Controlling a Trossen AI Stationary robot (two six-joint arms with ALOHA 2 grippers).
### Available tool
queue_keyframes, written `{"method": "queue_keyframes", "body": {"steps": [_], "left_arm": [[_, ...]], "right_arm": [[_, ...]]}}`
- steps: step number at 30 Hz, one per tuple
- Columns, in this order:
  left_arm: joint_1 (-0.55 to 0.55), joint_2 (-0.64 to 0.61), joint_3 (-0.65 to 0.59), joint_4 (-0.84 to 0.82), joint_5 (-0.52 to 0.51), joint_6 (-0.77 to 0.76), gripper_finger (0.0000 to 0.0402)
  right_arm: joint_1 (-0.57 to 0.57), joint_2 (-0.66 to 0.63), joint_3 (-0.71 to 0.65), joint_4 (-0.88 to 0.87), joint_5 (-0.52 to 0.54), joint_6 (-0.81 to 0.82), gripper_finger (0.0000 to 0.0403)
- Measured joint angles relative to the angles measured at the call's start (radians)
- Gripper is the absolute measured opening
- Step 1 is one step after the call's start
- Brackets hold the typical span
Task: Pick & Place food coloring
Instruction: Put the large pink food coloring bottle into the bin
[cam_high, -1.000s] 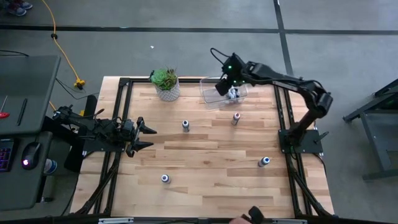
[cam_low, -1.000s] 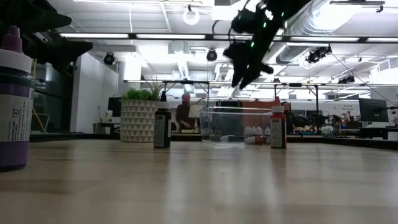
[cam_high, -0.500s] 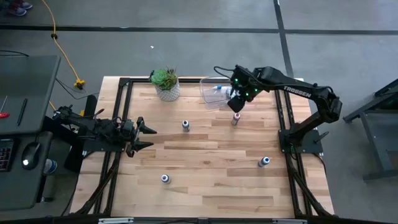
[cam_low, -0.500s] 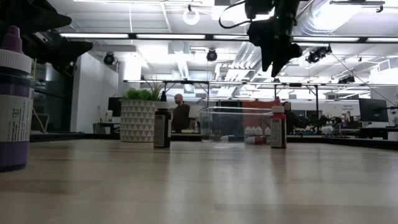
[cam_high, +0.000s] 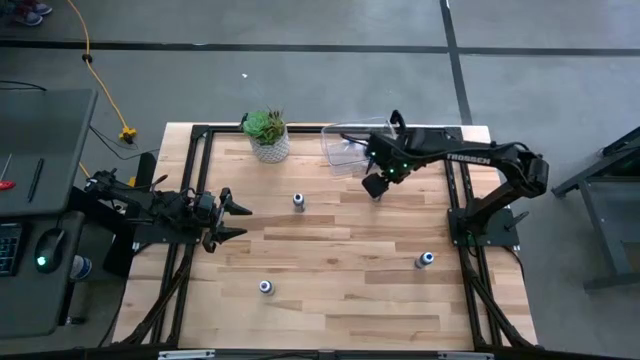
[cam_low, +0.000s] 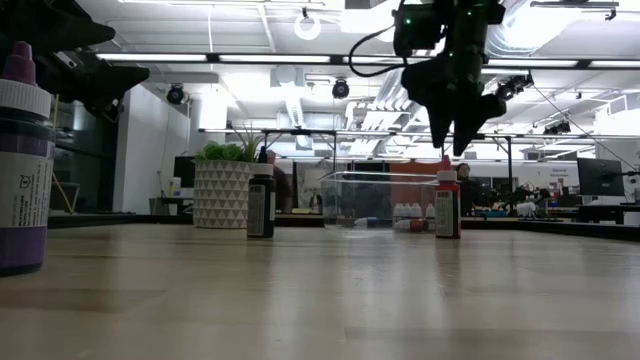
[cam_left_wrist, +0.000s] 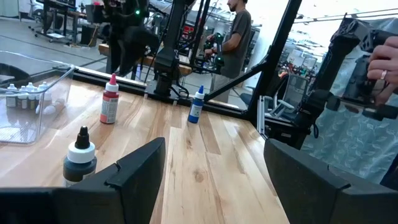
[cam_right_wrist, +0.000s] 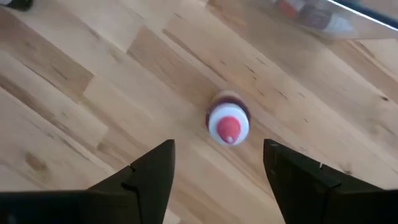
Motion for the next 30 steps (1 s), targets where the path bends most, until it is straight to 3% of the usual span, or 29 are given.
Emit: {"method": "queue_keyframes", "body": {"steps": [7, 23, 30], "left_arm": [[0.000, 0.000, 0.000, 0.000, 0.000, 0.000, 0.0271], [0.000, 0.000, 0.000, 0.000, 0.000, 0.000, 0.0271], [0.000, 0.000, 0.000, 0.000, 0.000, 0.000, 0.0271]], "right_arm": [[0.001, 0.030, -0.016, 0.012, 0.069, 0.026, 0.0241], [0.002, 0.118, -0.016, 0.049, 0.034, 0.026, 0.0238], [-0.001, 0.119, -0.016, 0.028, 0.044, 0.026, 0.0214]]}}
